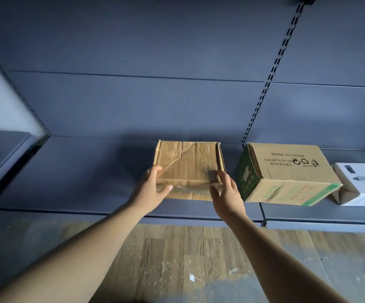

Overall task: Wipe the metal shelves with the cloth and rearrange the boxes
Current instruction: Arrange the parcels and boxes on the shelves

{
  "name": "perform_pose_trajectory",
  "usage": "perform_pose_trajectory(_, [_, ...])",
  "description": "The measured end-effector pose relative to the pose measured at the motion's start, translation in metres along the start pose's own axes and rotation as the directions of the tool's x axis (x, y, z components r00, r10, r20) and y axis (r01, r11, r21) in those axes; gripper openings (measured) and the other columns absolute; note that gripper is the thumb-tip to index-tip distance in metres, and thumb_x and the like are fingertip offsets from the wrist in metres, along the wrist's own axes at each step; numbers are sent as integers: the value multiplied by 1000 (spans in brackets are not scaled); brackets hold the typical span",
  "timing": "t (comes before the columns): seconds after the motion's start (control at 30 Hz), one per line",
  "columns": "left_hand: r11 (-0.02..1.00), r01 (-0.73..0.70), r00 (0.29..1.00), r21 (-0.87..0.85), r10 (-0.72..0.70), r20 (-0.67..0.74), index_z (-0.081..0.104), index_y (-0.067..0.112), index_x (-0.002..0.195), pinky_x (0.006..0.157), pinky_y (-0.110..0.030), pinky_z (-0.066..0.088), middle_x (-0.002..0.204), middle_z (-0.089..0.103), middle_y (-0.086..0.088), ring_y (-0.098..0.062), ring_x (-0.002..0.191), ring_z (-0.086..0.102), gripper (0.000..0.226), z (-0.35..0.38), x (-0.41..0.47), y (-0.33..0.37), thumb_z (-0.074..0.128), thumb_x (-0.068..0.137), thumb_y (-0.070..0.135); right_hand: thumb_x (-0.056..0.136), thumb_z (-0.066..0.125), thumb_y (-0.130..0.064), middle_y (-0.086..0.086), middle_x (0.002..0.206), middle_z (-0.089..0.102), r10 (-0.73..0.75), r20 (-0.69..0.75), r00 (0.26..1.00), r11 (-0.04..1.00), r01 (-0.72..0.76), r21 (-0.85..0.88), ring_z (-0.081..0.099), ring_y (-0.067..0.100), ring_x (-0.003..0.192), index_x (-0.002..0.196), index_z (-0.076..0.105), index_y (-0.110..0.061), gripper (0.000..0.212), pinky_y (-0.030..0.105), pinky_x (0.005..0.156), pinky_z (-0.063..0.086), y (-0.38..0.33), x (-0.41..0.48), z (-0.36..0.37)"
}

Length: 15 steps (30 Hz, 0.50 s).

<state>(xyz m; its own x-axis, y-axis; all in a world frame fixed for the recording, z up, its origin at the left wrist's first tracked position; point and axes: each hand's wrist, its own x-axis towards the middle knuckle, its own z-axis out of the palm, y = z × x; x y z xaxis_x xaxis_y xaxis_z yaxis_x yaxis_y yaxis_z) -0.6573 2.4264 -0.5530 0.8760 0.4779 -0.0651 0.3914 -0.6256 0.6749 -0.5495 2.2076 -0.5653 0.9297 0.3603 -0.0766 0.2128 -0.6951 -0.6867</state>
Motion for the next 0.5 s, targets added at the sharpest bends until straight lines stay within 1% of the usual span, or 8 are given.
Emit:
perform_pose_trajectory(0.07, [995,56,996,88,-61,59,33,25,148,106,-41,42,158,29,-3,-25,142,36,67,-11,-2,11,63,94,49,102,52,-46,8,165,23,40,69,997,998,-37,-51,39,38,142,152,27,-41,56,53,106,45,-8,-4,-13])
perform_pose_trajectory(0.1, [991,84,993,101,-92,74,31,29,150,107,-43,41,161,22,-2,-26,145,32,69,-21,-9,23,60,93,56,101,53,-48,8,167,19,53,82,995,997,-48,-56,35,37,145,155,23,-42,62,52,109,42,-16,-9,-24])
perform_pose_trajectory(0.13, [991,101,992,85,-107,72,30,33,150,107,-43,42,161,21,0,-26,145,33,70,-34,-18,37,57,91,61,99,55,-49,7,166,21,64,86,994,997,-60,-42,36,36,145,157,21,-43,67,51,109,42,-27,-18,-37])
perform_pose_trajectory(0.17, [994,100,993,51,-103,59,31,36,149,105,-41,43,159,26,4,-24,142,37,71,-49,-30,54,55,89,64,98,57,-50,7,164,27,78,90,993,997,-77,-8,39,34,142,157,22,-42,69,50,108,43,-41,-30,-52])
perform_pose_trajectory(0.23, [996,84,995,-1,-84,62,36,36,149,104,-36,43,153,39,8,-18,138,42,67,-87,-63,97,56,91,62,96,60,-52,7,158,39,102,119,988,992,-109,56,45,30,138,157,26,-39,71,46,106,44,-80,-62,-89])
perform_pose_trajectory(0.33, [995,92,992,-33,-88,90,46,34,144,103,-37,48,146,52,8,-16,132,50,63,-160,-120,175,55,90,66,97,60,-51,9,155,44,123,171,978,985,-141,97,45,29,139,158,29,-28,73,39,105,42,-158,-120,-164])
perform_pose_trajectory(0.43, [991,95,995,-100,-92,28,58,34,127,93,-34,53,127,66,10,-14,116,62,61,-244,-175,262,51,82,74,95,60,-55,8,151,51,72,197,978,980,-106,166,50,27,137,154,38,-20,72,37,106,43,-245,-173,-255])
perform_pose_trajectory(0.5, [984,80,994,-157,-90,-56,61,29,123,90,-31,52,121,69,6,-15,110,64,52,-300,-208,322,59,86,65,90,59,-65,6,141,61,37,193,980,971,-82,227,58,22,130,146,50,-19,73,37,105,49,-297,-205,-318])
